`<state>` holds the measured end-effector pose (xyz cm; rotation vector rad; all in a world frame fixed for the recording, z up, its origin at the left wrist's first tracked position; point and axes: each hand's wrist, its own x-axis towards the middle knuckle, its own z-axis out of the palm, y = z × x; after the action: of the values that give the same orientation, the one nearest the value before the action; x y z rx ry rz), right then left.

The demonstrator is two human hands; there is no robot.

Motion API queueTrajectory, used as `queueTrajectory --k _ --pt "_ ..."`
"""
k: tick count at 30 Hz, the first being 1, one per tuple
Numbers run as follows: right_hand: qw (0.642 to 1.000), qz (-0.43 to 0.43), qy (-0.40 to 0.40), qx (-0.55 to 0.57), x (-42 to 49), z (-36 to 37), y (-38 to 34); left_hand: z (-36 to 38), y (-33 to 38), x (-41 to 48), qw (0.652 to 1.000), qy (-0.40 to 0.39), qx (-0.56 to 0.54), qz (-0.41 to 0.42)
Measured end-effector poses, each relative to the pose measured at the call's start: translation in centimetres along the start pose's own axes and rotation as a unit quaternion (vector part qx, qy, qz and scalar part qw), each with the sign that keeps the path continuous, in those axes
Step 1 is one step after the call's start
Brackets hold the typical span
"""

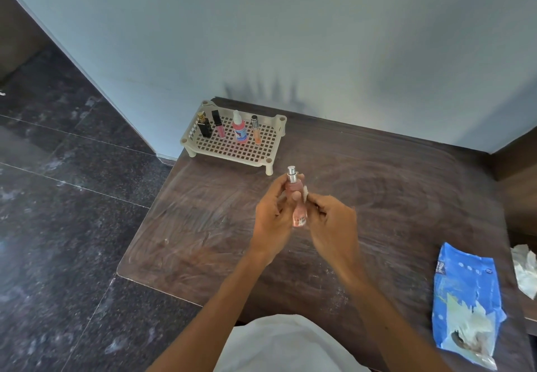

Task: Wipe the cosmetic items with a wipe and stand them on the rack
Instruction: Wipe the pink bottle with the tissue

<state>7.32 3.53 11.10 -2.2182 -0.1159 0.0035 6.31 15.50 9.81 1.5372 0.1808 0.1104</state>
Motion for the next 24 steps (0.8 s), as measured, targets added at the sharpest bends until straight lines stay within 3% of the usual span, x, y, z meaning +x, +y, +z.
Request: queueTrajectory --k 4,6,9,11,14,16,19,24 --pt "0.994 0.056 -0.089 -0.028 -1.4 0.9 2.1 -1.3 -0.2 1.6 0.999 0.026 -0.02 -0.009" --pt "0.978 0.152 -0.1 0.105 -1.7 1.1 2.6 -1.9 0.0 2.5 0.998 0.044 -0.039 -0.018" --pt "0.869 0.302 -0.074 0.384 -0.9 1.5 2.0 -2.8 0.0 3.8 0.996 0.073 -0.046 -0.022" --pt "0.814 0.331 -0.062 0.473 0.2 1.6 1.5 -3.7 -0.2 4.6 0.995 0.088 -0.043 -0.029" --pt "0.772 0.333 -0.053 0.538 1.8 1.9 0.3 -5.0 -0.7 5.8 0.996 0.091 0.009 -0.024" --pt "0.783 0.327 -0.058 0.526 3.1 2.4 -0.5 -5.8 -0.9 6.6 0.995 0.088 0.041 -0.022" --pt "0.833 0.298 -0.07 0.46 5.1 3.7 -1.5 -7.0 -1.2 7.9 0.993 0.073 0.096 -0.012" --pt "0.946 0.199 -0.074 0.245 7.9 6.4 -2.5 -8.7 -1.5 9.8 0.989 0.046 0.138 0.016"
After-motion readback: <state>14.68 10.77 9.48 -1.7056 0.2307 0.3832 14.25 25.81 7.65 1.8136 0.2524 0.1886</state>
